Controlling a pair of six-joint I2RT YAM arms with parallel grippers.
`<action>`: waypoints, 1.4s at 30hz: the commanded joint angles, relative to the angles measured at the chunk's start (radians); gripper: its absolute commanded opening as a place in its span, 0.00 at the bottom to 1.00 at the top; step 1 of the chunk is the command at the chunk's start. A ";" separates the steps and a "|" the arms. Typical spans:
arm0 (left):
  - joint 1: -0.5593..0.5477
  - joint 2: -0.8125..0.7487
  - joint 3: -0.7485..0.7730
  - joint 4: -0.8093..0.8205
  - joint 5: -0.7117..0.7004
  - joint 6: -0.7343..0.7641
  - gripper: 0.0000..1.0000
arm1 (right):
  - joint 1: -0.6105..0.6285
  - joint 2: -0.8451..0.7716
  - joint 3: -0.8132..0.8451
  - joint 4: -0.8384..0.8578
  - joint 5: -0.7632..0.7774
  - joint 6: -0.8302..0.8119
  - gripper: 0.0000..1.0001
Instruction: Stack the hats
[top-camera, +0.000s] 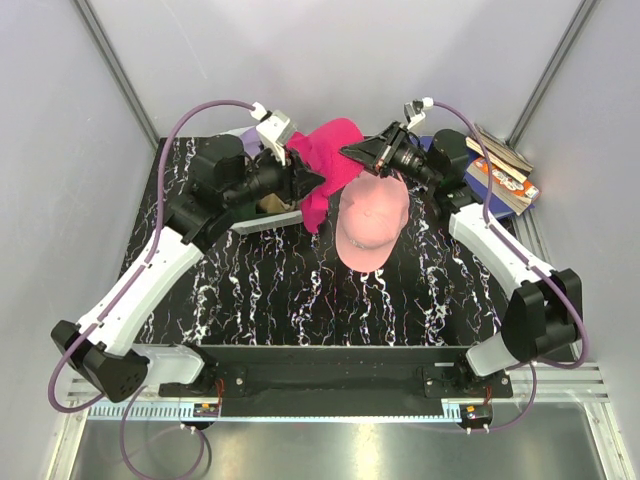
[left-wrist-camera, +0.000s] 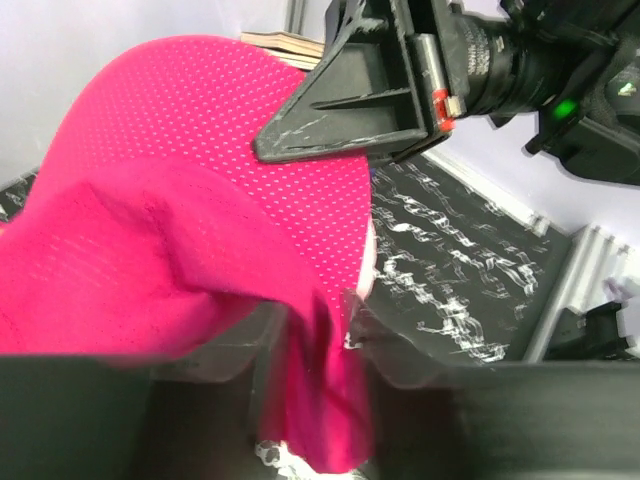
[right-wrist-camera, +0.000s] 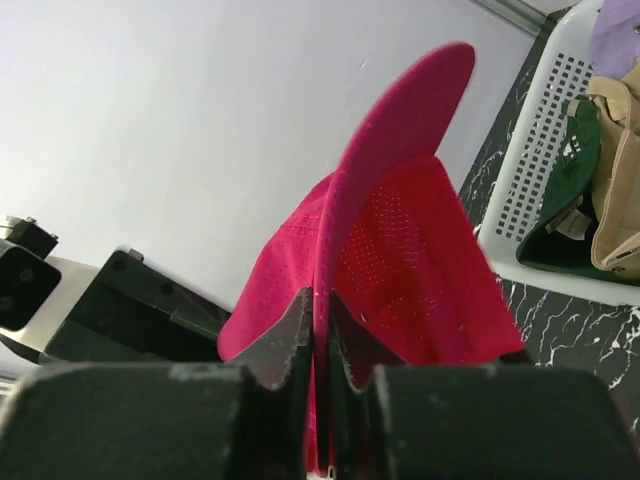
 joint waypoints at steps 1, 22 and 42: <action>0.001 -0.005 0.043 0.005 -0.079 -0.014 0.74 | 0.006 -0.076 0.006 0.027 0.027 -0.054 0.00; 0.326 -0.133 -0.128 -0.006 -0.194 -0.218 0.99 | -0.059 -0.222 -0.076 -0.168 0.106 -0.199 0.00; 0.326 -0.088 -0.118 0.029 -0.127 -0.215 0.99 | -0.344 -0.395 -0.394 -0.172 0.087 -0.261 0.00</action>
